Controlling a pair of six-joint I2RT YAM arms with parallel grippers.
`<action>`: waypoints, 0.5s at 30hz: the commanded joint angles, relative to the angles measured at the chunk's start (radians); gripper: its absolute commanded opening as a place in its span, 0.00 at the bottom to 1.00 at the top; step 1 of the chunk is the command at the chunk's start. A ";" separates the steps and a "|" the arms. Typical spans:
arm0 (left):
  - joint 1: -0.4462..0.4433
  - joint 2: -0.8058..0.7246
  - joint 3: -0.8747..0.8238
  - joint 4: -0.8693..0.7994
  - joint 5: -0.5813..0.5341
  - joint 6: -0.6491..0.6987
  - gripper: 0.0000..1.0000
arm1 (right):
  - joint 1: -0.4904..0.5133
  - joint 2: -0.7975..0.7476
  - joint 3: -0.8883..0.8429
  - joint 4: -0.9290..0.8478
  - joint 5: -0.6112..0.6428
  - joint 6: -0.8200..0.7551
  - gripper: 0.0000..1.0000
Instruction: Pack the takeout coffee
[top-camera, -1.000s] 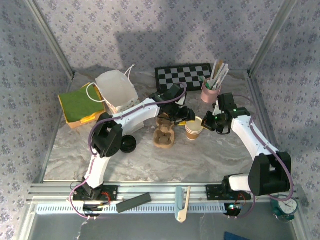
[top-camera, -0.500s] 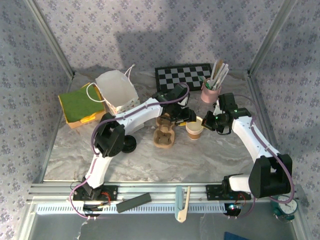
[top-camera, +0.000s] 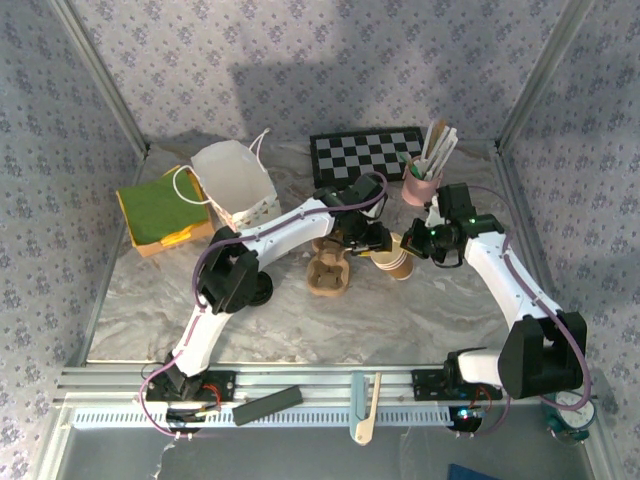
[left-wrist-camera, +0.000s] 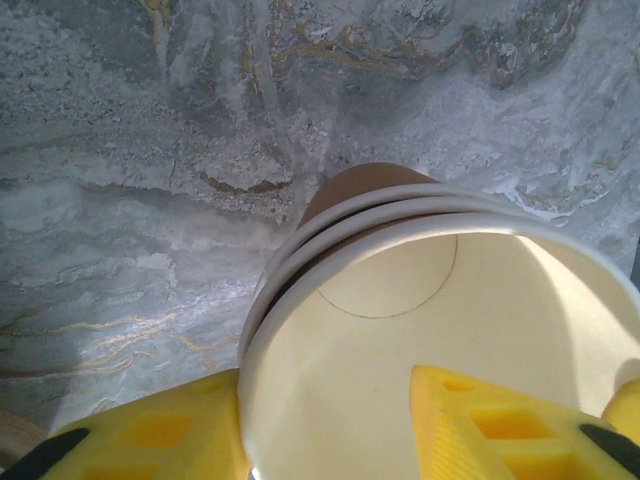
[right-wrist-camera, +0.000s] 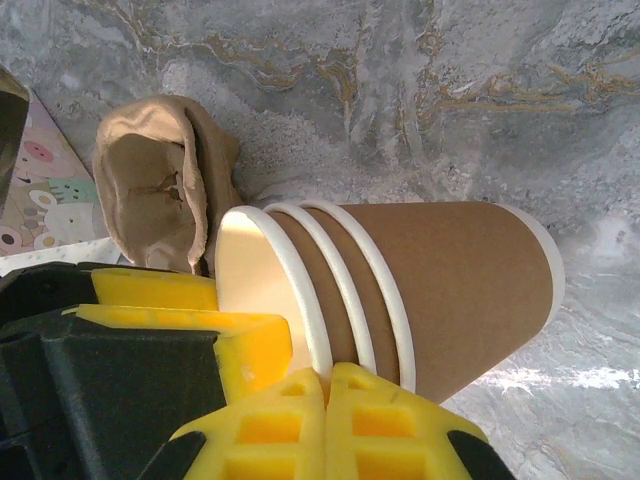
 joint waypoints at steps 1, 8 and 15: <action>-0.010 -0.003 0.025 -0.056 -0.025 0.019 0.40 | -0.011 -0.022 -0.014 -0.008 -0.017 0.003 0.00; -0.007 -0.002 0.043 -0.077 -0.040 0.032 0.18 | -0.025 -0.043 -0.016 -0.017 -0.017 -0.010 0.00; -0.010 0.006 0.039 -0.077 -0.038 0.028 0.04 | -0.023 -0.051 -0.020 -0.017 -0.018 -0.012 0.00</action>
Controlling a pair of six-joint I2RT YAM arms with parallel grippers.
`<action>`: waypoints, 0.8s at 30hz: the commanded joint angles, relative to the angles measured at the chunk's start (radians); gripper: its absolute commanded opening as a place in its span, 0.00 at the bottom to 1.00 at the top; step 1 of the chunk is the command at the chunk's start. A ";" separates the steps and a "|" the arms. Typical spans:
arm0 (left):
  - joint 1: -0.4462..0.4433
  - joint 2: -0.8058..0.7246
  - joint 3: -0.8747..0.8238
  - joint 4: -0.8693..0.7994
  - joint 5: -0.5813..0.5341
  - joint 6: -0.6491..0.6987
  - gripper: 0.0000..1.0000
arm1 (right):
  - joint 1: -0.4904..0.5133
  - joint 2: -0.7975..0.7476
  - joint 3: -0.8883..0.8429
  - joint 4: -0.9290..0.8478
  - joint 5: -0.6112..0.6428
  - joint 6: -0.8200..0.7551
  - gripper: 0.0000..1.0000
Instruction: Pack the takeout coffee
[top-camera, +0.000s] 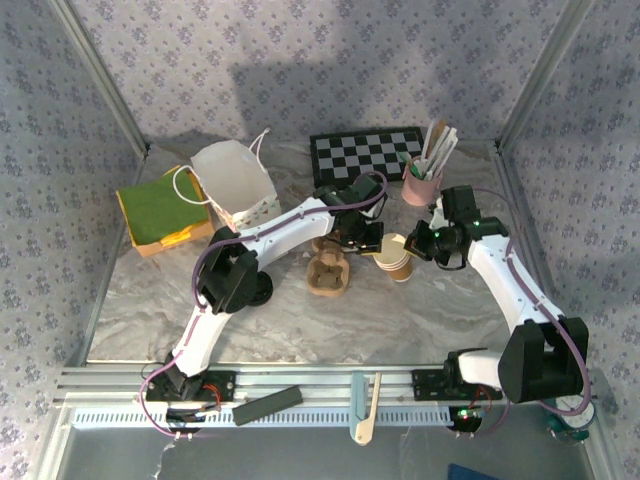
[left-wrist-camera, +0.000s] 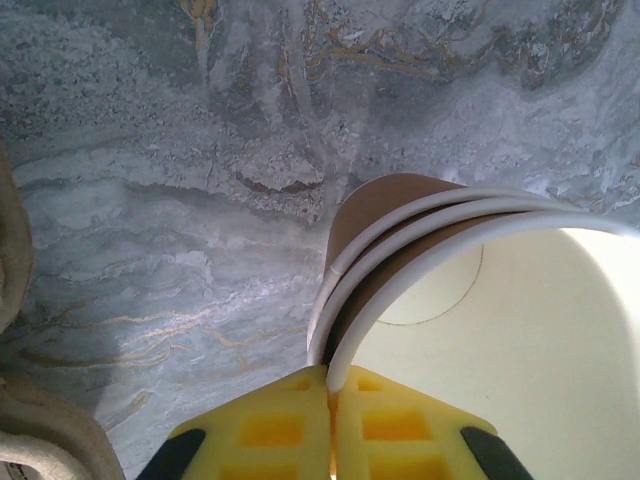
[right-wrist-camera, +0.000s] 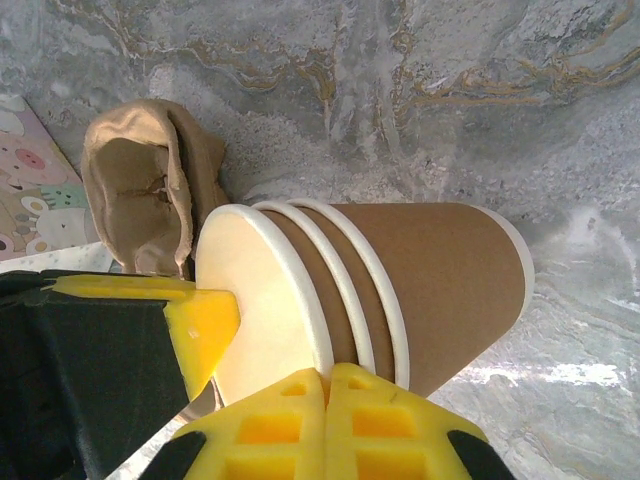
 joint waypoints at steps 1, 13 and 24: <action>-0.010 0.008 0.025 -0.036 0.003 0.007 0.02 | 0.001 -0.027 -0.002 -0.002 -0.018 -0.011 0.00; 0.024 -0.078 -0.108 0.117 0.062 -0.081 0.00 | -0.080 -0.116 -0.022 -0.036 -0.007 -0.022 0.32; 0.054 -0.116 -0.184 0.243 0.164 -0.178 0.00 | -0.127 -0.208 -0.228 0.180 -0.167 0.051 0.50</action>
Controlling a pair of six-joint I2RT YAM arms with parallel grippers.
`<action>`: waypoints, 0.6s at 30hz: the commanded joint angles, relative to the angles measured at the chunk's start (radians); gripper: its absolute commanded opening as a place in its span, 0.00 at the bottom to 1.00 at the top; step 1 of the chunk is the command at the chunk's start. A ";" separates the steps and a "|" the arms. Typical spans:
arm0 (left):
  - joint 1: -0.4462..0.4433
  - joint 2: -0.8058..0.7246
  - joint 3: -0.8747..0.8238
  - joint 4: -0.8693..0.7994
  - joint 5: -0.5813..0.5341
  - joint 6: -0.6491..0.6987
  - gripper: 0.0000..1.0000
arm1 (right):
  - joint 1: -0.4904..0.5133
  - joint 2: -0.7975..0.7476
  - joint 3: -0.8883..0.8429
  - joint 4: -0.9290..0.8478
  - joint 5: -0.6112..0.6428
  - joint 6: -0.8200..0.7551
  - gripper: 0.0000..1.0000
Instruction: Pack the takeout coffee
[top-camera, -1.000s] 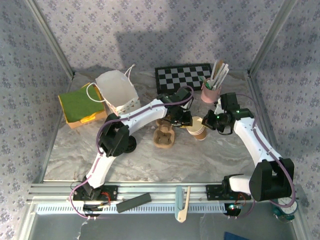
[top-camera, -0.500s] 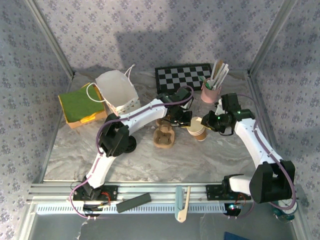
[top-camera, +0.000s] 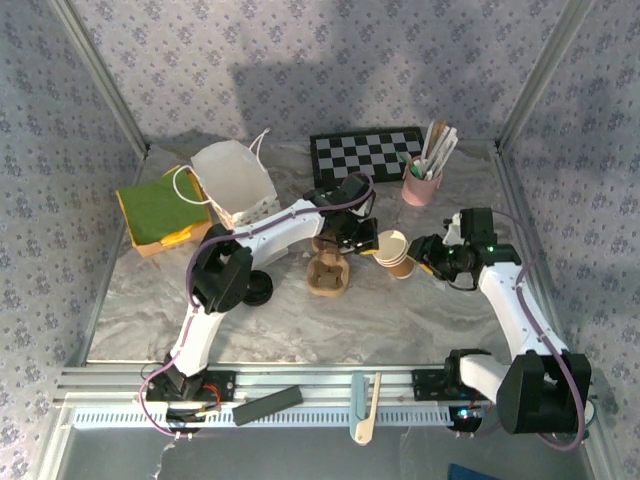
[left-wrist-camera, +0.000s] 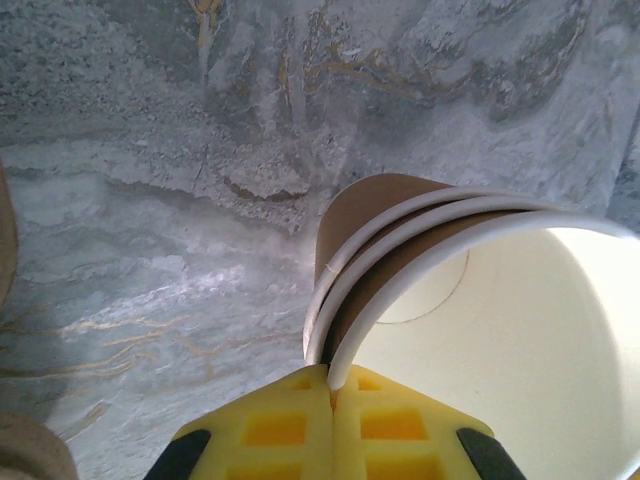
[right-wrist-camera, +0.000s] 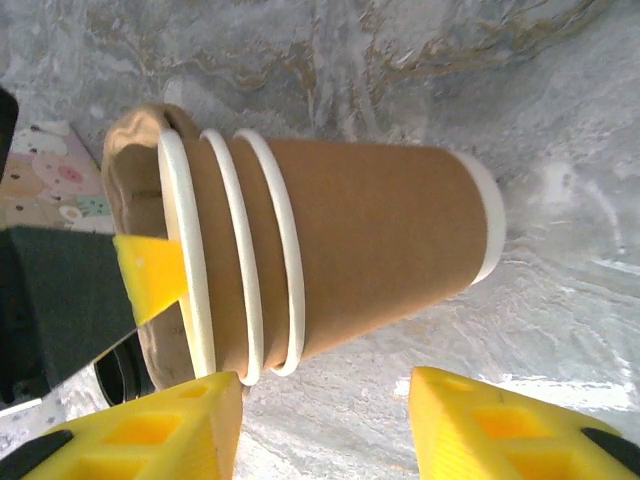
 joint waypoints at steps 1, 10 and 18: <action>0.007 -0.059 -0.019 0.047 0.047 -0.040 0.00 | -0.009 -0.033 -0.018 0.077 -0.043 0.024 0.49; 0.008 -0.056 -0.020 0.043 0.053 -0.032 0.00 | -0.030 0.015 -0.032 0.144 -0.103 0.043 0.37; 0.007 -0.056 -0.020 0.041 0.054 -0.027 0.00 | -0.047 0.041 -0.032 0.197 -0.145 0.079 0.11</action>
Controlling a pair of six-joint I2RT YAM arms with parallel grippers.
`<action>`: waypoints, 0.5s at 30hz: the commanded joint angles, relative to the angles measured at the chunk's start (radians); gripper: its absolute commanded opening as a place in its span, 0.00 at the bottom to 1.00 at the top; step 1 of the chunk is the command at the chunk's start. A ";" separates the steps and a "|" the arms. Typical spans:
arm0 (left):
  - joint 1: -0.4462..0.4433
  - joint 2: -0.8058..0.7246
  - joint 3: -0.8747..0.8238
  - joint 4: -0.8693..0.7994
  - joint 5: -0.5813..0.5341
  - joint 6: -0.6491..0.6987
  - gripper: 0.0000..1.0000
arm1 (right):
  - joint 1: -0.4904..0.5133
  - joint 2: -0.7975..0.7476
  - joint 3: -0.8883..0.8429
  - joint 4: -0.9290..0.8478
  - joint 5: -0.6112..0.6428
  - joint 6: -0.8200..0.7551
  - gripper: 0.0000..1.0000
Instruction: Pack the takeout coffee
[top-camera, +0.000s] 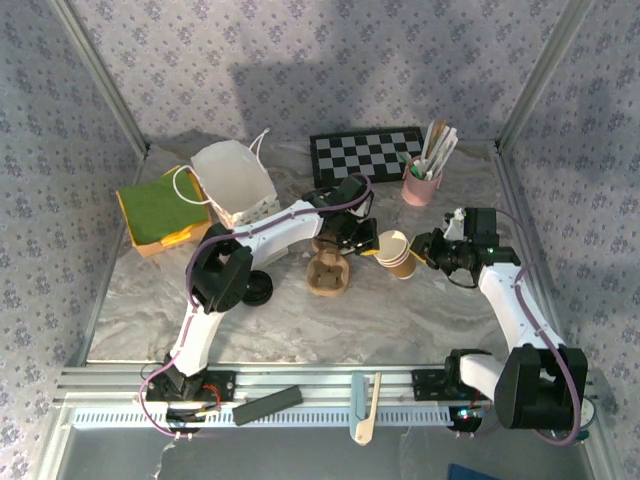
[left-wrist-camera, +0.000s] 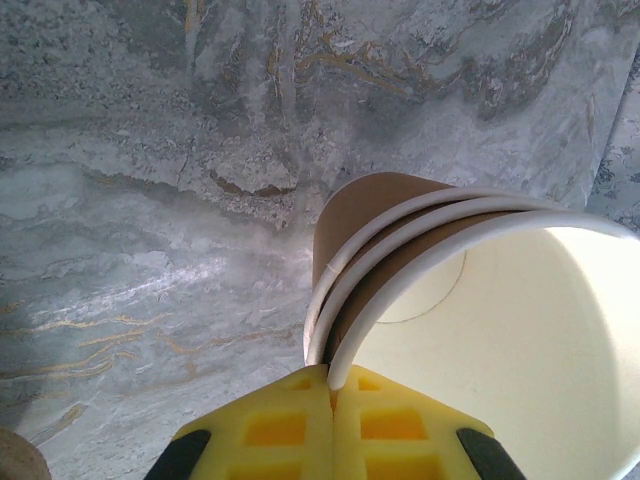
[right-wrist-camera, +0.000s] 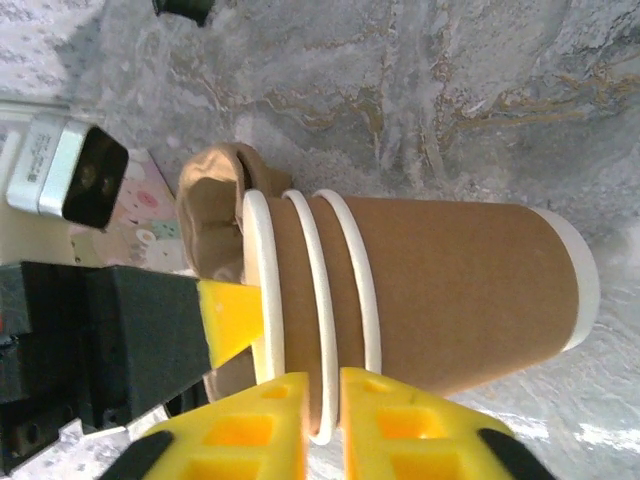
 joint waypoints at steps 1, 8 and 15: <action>0.002 -0.055 0.000 0.012 0.022 -0.002 0.00 | -0.011 0.012 -0.009 0.034 -0.043 0.029 0.08; 0.000 -0.052 0.000 0.012 0.021 0.000 0.00 | -0.028 0.031 -0.023 0.065 -0.074 0.049 0.01; -0.002 -0.051 0.006 0.012 0.024 0.001 0.00 | -0.023 0.059 -0.017 0.077 -0.098 0.050 0.01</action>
